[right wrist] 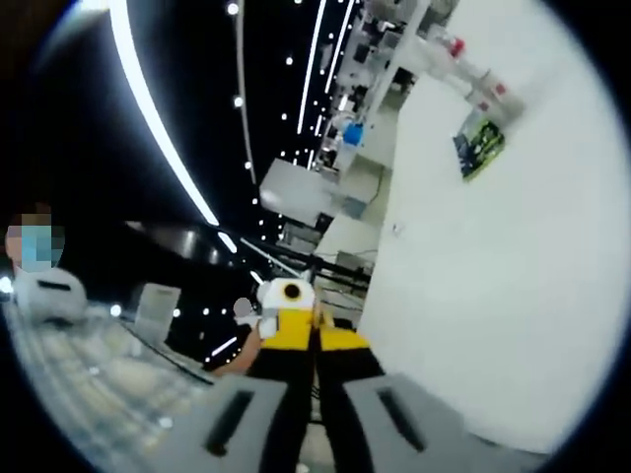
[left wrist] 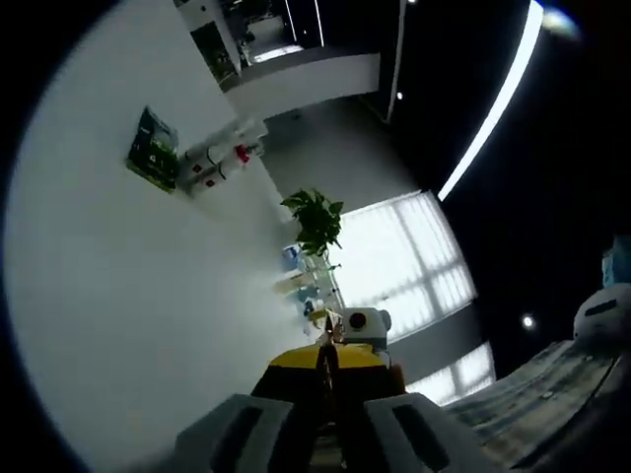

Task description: Arrange the skincare products in the storage area until every visible bottle or jar stands upright without overlapping.

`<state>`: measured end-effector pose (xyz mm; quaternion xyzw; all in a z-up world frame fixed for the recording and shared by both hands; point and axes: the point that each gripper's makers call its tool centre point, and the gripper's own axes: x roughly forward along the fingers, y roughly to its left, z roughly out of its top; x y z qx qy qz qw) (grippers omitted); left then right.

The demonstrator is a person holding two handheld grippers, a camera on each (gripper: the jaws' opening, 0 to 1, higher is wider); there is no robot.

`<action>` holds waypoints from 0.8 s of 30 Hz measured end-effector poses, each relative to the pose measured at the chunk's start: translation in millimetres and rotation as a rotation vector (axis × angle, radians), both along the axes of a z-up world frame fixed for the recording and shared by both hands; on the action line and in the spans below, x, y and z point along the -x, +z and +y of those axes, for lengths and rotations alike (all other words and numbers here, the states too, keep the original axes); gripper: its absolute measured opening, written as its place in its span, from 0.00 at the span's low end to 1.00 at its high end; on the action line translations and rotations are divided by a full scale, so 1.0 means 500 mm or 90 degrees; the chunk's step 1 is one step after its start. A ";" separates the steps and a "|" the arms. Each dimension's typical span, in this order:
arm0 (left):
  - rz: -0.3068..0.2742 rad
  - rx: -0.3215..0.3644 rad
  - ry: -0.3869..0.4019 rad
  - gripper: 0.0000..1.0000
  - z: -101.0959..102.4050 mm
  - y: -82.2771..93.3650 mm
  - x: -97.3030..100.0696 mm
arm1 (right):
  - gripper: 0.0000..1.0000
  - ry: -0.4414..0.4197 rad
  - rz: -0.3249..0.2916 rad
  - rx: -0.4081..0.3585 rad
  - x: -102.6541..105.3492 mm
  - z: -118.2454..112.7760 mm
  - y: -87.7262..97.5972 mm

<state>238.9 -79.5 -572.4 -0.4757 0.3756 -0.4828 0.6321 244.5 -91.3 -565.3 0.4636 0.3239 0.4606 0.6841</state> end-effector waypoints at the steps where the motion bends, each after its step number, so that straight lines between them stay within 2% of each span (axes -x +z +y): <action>1: -0.010 -0.004 -0.007 0.04 -0.005 0.000 0.004 | 0.00 -0.002 0.001 -0.003 0.000 0.001 0.001; 9: -0.033 -0.009 -0.008 0.00 -0.006 0.005 0.008 | 0.00 0.002 0.007 0.000 -0.001 0.011 -0.002; 12: -0.030 -0.004 -0.006 0.00 -0.002 0.007 0.003 | 0.04 -0.016 -0.017 0.003 -0.013 0.008 0.003; 14: -0.032 -0.006 -0.013 0.00 -0.002 0.006 0.006 | 0.07 -0.021 -0.014 -0.005 -0.019 0.009 0.009; 19: -0.028 -0.005 -0.041 0.00 -0.009 0.004 0.023 | 0.03 -0.029 -0.015 -0.013 -0.032 0.009 0.014; 24: -0.014 0.001 -0.042 0.01 -0.011 0.002 0.025 | 0.00 -0.022 -0.023 -0.006 -0.028 0.008 0.011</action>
